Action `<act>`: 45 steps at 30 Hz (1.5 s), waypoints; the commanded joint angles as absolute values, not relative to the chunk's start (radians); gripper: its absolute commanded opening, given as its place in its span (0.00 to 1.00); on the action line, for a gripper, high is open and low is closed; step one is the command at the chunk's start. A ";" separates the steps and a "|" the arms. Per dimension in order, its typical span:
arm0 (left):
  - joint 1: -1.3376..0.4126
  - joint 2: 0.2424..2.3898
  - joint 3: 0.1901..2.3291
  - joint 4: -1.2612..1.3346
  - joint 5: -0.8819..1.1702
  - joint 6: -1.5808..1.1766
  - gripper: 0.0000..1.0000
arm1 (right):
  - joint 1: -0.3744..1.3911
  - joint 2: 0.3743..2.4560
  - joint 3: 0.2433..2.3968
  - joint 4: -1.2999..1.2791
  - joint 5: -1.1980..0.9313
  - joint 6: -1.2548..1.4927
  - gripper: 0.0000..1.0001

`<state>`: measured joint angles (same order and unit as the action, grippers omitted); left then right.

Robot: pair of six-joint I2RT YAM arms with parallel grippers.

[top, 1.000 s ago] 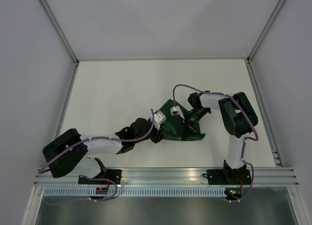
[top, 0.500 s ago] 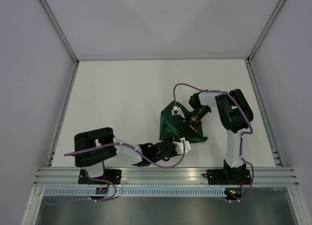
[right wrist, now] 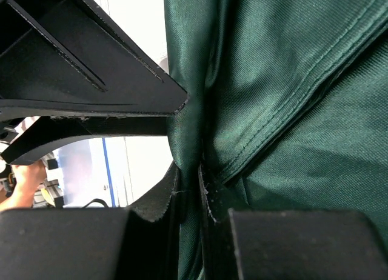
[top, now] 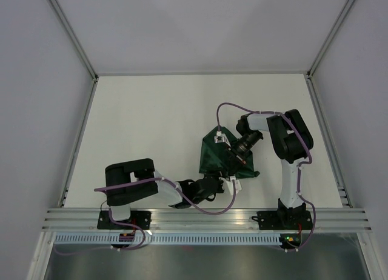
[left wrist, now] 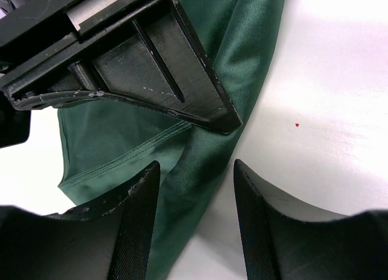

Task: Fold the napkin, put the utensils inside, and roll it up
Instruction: Roll the napkin with the utensil

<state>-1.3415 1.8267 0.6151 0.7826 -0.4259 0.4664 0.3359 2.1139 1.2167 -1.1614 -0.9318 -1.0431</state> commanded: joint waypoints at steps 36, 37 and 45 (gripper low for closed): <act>-1.177 1.871 0.739 0.367 0.086 0.269 0.02 | 0.319 2.194 1.250 -1.109 -0.824 -1.124 0.09; -1.174 1.873 0.741 0.351 0.100 0.262 0.02 | 0.318 2.191 1.249 -1.105 -0.827 -1.121 0.13; -1.106 1.894 0.749 0.324 0.302 0.157 0.02 | 0.301 2.019 1.239 -1.060 -0.859 -1.065 0.48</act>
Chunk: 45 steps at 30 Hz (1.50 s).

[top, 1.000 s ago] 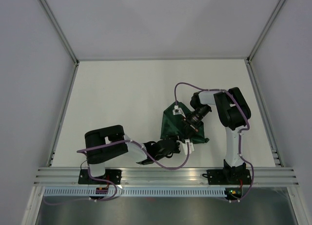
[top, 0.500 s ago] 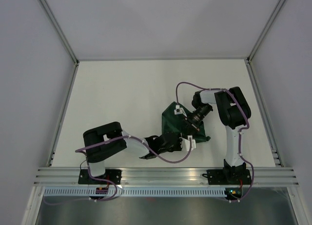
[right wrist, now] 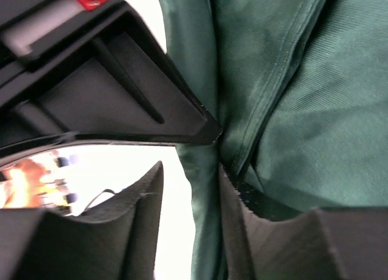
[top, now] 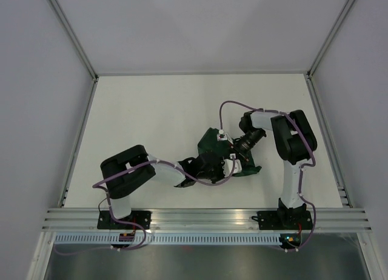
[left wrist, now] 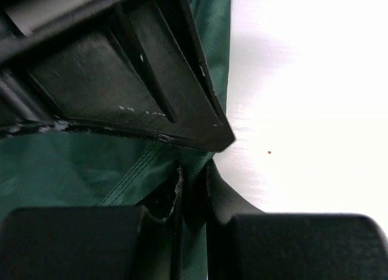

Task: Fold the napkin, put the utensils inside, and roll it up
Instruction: Roll the napkin with the utensil

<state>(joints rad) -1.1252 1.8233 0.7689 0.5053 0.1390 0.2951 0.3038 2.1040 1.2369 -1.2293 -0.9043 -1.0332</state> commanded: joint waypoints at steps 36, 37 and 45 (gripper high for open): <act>-0.792 2.178 0.902 0.291 0.974 -0.161 0.02 | 0.603 1.212 0.511 -0.264 -0.460 -0.816 0.64; -0.790 2.181 0.903 0.291 0.974 -0.166 0.02 | 0.612 1.216 0.508 -0.255 -0.451 -0.810 0.64; -0.790 2.192 0.916 0.273 0.963 -0.169 0.02 | 0.698 1.285 0.505 -0.207 -0.400 -0.788 0.51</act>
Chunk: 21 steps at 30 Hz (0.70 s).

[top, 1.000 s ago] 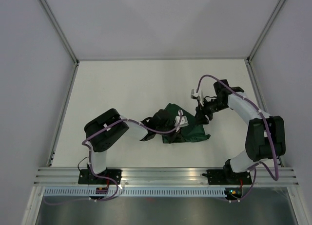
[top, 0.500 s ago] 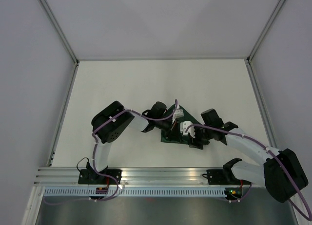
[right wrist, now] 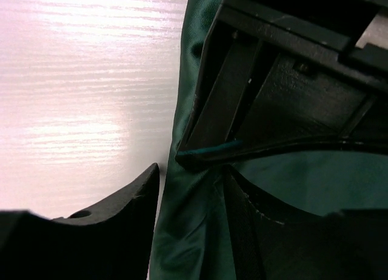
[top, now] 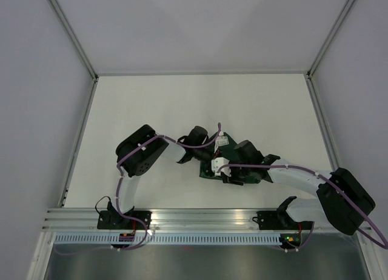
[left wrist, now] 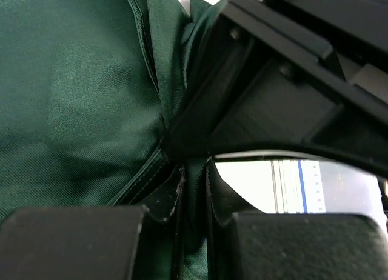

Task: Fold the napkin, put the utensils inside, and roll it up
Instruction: Roll the napkin with the utensil

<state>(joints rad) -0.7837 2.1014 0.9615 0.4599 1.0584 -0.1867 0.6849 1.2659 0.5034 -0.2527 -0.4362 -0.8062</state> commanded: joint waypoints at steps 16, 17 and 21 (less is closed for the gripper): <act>-0.773 1.942 0.815 0.357 0.763 -0.196 0.27 | 0.657 1.457 0.587 -0.403 -0.520 -0.837 0.00; -0.772 1.925 0.812 0.362 0.743 -0.199 0.28 | 0.635 1.468 0.612 -0.438 -0.534 -0.850 0.01; -0.769 1.856 0.799 0.368 0.695 -0.202 0.45 | 0.592 1.532 0.666 -0.517 -0.586 -0.887 0.00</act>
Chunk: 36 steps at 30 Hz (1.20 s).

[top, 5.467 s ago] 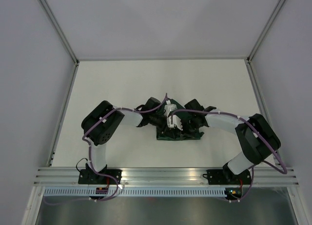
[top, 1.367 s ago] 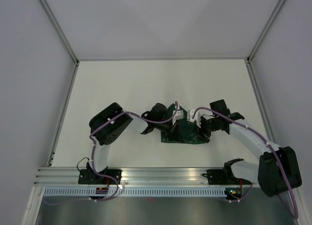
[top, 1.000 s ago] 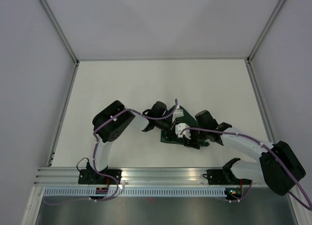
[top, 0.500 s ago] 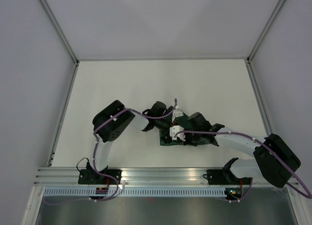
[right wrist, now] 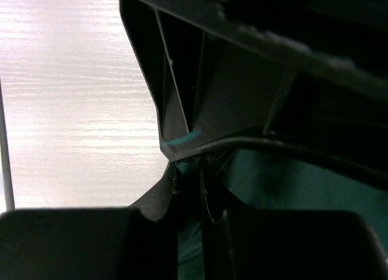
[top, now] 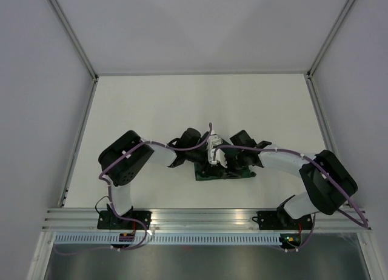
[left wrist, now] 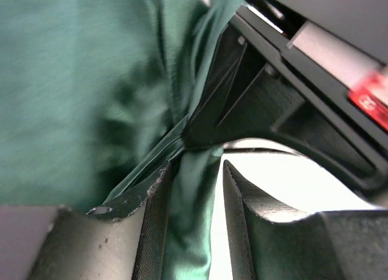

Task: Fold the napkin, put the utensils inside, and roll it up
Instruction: Roll the napkin with the utensil

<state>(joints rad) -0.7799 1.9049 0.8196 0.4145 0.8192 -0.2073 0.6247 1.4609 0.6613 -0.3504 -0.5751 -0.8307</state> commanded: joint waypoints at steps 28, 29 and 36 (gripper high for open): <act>-0.946 1.312 0.407 0.640 -0.027 -0.019 0.40 | 0.453 2.012 1.044 -0.905 -0.749 -1.003 0.01; -0.978 1.313 0.407 0.638 -0.055 0.045 0.40 | 0.453 2.022 1.052 -0.911 -0.750 -1.003 0.01; -1.210 1.423 0.492 0.611 -0.219 0.245 0.41 | 0.439 2.072 1.100 -0.945 -0.758 -0.996 0.01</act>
